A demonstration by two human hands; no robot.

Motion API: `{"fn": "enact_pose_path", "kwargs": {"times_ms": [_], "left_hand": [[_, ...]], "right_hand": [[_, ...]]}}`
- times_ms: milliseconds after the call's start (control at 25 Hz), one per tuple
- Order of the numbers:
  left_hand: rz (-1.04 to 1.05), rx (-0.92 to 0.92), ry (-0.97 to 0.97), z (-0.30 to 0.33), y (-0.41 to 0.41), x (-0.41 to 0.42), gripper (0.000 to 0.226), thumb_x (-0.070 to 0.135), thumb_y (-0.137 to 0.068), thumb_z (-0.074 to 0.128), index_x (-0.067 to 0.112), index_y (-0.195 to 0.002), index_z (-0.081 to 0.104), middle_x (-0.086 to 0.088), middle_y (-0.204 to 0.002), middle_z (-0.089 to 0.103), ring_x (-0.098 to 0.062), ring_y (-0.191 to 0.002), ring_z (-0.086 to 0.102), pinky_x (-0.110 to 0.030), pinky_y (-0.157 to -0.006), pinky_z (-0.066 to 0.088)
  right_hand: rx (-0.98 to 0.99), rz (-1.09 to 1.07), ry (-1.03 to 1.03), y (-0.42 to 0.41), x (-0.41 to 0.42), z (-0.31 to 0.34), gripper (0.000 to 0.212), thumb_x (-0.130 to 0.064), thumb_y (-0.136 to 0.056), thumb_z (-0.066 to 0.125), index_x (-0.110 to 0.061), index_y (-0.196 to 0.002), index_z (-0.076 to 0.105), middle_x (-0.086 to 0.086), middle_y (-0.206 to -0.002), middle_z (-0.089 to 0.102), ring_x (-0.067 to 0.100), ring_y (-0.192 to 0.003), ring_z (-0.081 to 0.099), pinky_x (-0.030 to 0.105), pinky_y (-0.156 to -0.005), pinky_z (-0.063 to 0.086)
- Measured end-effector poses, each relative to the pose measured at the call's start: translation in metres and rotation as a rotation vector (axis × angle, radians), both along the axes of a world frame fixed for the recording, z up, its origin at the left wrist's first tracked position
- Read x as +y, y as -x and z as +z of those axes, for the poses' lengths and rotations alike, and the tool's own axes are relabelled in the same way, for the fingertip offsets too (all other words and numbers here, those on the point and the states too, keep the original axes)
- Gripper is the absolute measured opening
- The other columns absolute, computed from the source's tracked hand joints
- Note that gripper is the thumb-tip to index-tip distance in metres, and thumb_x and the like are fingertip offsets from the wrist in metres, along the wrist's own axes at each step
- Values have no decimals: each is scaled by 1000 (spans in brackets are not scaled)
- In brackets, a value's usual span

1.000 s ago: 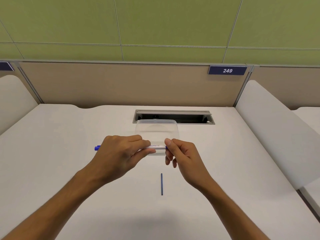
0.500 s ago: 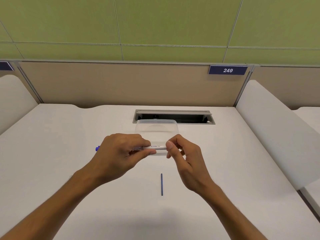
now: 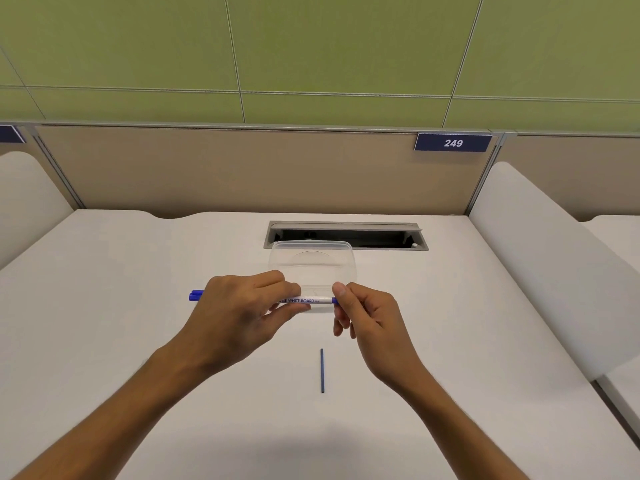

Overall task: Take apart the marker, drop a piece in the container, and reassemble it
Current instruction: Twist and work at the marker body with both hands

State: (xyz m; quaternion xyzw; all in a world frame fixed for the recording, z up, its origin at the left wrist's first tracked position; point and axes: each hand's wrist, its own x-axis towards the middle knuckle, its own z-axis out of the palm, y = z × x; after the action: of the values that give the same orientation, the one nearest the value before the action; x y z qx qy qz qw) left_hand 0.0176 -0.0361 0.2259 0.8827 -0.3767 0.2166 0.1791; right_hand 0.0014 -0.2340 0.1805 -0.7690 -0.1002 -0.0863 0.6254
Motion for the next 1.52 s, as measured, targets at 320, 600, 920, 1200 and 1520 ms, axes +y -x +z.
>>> {"fn": "enact_pose_path", "kwargs": {"times_ms": [320,600,920,1200,1520], "left_hand": [[-49,344,286,-4,-7,9,22,44,-85,64,25,-85,74,24,-61,56,-9,-52,47,-16,-50,31],[-24,180,198,0,-3,12,23,43,-85,64,23,-84,73,30,-60,43,-3,-52,41,-21,-47,32],[-16,68,74,6,0,9,19,35,-83,65,19,-83,74,18,-64,42,-5,-50,34,-27,-40,35],[1,251,214,1,-5,14,19,44,-83,63,28,-83,73,22,-58,50,-8,-53,45,-29,-47,35],[15,69,85,4,-2,11,22,40,-87,61,22,-83,73,15,-60,47,-8,-49,37,-33,-39,38]], "right_hand": [[-217,4,206,5,-2,6,19,-29,-98,52,-18,-86,60,-10,-74,61,12,-73,60,24,-60,46],[-105,6,90,7,-1,8,20,-43,-92,55,-32,-79,64,-15,-71,64,5,-67,61,13,-57,41],[-14,36,15,2,4,5,40,-39,-99,51,-16,-69,66,2,-59,61,7,-56,52,18,-56,39],[-145,40,127,6,1,6,17,-26,-97,55,-22,-85,66,-20,-74,63,4,-73,62,9,-66,41],[-39,-10,57,3,1,5,39,-42,-98,50,-24,-68,66,1,-65,67,8,-62,59,20,-60,43]]}}
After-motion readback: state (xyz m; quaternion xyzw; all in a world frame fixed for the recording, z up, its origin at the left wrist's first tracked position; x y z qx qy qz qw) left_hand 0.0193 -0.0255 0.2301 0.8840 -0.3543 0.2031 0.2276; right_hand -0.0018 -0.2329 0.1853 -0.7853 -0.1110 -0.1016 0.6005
